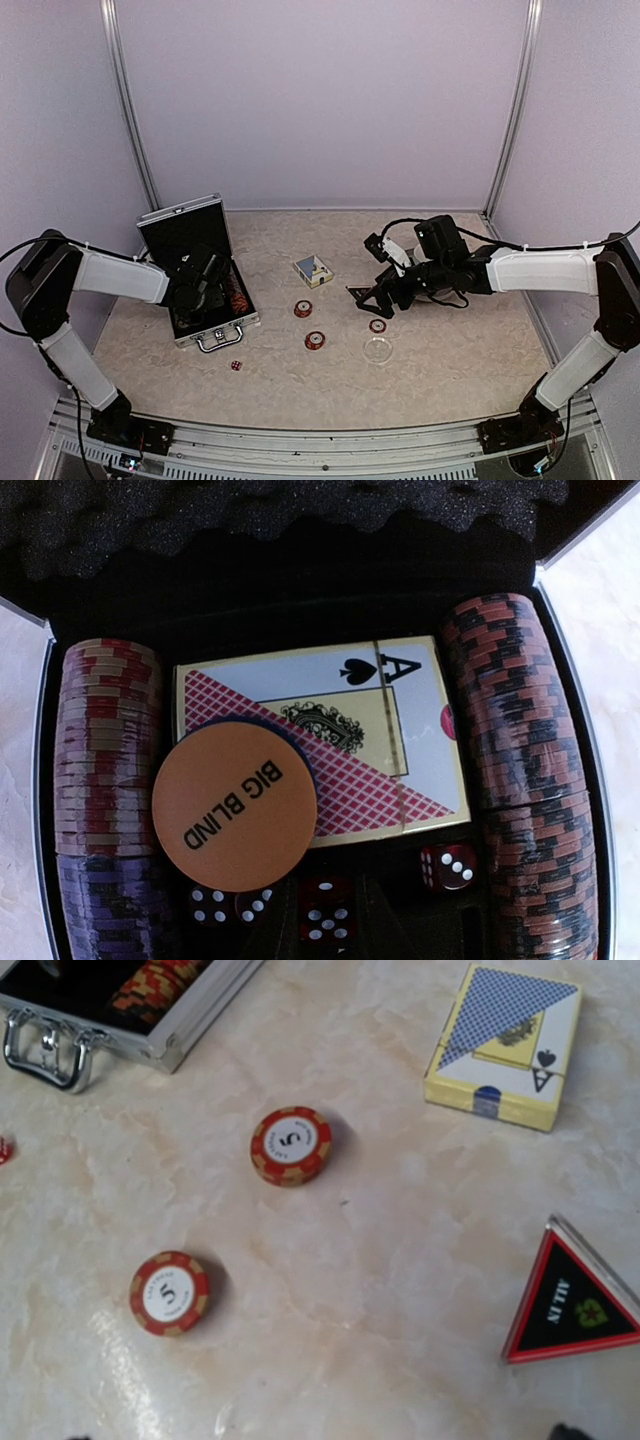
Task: Pack up texas hold em set
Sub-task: Place the dice in the slot, then pick up the dice from the center of the board, then place the dice in the slot.
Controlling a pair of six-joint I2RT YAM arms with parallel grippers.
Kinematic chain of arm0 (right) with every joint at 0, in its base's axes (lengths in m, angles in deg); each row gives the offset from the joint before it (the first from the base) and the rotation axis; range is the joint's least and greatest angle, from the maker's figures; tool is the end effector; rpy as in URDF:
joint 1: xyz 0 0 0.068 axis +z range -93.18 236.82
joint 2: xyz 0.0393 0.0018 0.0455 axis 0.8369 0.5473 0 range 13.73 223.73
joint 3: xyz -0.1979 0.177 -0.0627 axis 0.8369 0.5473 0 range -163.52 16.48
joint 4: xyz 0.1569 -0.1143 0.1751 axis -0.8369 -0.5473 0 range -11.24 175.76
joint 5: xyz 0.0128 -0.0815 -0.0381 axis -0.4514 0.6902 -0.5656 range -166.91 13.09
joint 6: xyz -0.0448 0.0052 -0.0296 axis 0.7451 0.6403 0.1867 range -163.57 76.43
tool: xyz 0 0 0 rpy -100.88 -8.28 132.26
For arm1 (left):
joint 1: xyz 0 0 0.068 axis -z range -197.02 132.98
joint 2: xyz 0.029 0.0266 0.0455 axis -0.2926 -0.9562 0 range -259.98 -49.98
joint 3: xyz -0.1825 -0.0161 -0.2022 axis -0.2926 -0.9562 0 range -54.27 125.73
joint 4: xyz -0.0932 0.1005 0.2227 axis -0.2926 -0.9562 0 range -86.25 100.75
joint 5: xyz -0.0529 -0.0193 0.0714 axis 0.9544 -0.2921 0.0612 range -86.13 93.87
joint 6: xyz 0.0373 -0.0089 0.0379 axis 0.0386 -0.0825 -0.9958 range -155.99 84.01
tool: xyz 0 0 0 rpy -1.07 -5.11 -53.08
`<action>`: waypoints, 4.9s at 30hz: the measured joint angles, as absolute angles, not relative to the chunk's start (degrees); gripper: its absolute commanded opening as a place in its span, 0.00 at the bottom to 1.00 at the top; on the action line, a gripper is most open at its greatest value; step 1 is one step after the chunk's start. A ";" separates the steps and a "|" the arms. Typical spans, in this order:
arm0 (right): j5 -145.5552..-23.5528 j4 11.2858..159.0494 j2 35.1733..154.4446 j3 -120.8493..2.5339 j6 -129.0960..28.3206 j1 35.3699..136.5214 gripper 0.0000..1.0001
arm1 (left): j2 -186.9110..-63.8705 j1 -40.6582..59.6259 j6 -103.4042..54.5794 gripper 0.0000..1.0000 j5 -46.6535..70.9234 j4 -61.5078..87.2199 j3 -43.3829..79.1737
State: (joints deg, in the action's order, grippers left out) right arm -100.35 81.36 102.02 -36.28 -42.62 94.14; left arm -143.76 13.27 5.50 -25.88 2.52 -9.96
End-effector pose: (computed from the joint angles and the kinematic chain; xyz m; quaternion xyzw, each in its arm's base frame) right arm 0.2522 0.2101 0.2153 -0.3721 0.8099 0.3041 0.3362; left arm 0.2665 -0.1352 0.1411 -0.1618 0.9169 0.0422 0.3624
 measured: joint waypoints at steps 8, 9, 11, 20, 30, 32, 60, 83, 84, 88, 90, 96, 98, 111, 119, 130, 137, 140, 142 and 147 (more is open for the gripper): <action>-100.51 81.36 102.02 -36.28 -42.62 94.14 0.99 | -144.90 13.16 5.42 0.13 -25.53 2.79 -9.83; -100.53 81.36 102.02 -36.28 -42.62 94.14 0.99 | -144.99 13.11 5.31 0.13 -25.45 2.81 -9.81; -100.53 81.36 102.02 -36.28 -42.62 94.14 0.99 | -145.03 12.96 5.15 0.13 -25.21 2.89 -9.81; -100.57 81.36 102.02 -36.28 -42.62 94.14 0.99 | -145.03 12.81 4.85 0.20 -24.86 2.89 -9.76; -100.75 81.36 102.02 -36.25 -42.62 94.14 0.99 | -145.03 12.72 4.67 0.24 -24.81 2.74 -9.43; -100.79 81.34 102.02 -36.28 -42.62 94.14 0.99 | -145.03 12.66 4.65 0.25 -24.84 2.59 -9.22; -101.32 81.36 102.02 -36.28 -42.62 94.14 0.99 | -138.73 31.87 10.49 0.42 -27.06 -6.79 -7.55; -101.34 81.34 102.02 -36.28 -42.62 94.14 0.99 | -138.39 45.64 20.37 0.51 -21.84 -17.80 -11.95; -101.34 81.36 102.02 -36.25 -42.62 94.14 0.99 | -138.32 45.46 20.32 0.50 -21.36 -17.87 -12.25; -101.34 81.34 102.02 -36.28 -42.62 94.14 0.99 | -137.49 44.76 19.91 0.44 -19.83 -18.02 -12.89; -101.34 81.34 102.02 -36.28 -42.62 94.14 0.99 | -137.12 44.50 19.49 0.40 -19.20 -17.98 -12.89; -101.34 81.34 102.02 -36.28 -42.62 94.14 0.99 | -136.92 44.02 18.79 0.33 -17.78 -17.93 -13.24; -101.34 81.34 102.02 -36.25 -42.62 94.14 0.99 | -136.92 44.02 18.81 0.30 -17.45 -17.96 -13.54; -101.36 81.34 102.02 -36.28 -42.62 94.14 0.99 | -136.94 44.02 18.51 0.13 -17.29 -18.92 -13.22; -101.36 81.34 102.02 -36.28 -42.62 94.14 0.99 | -134.08 43.54 18.70 0.12 -21.10 -21.28 -9.22; -101.38 81.34 102.02 -36.28 -42.62 94.14 0.99 | -130.23 34.51 16.91 0.13 -27.11 -18.20 -8.91; -101.43 81.34 102.02 -36.28 -42.62 94.14 0.99 | -129.36 27.28 14.05 0.14 -28.99 -11.03 -9.67; -101.49 81.34 102.02 -36.28 -42.62 94.14 0.99 | -130.60 25.14 13.20 0.14 -29.69 -8.49 -9.72; -101.58 81.34 102.02 -36.28 -42.62 94.14 0.99 | -132.09 24.00 12.74 0.13 -29.88 -6.79 -9.78; -101.69 81.34 102.02 -36.28 -42.62 94.14 0.99 | -135.63 21.16 11.67 0.13 -29.75 -3.18 -10.16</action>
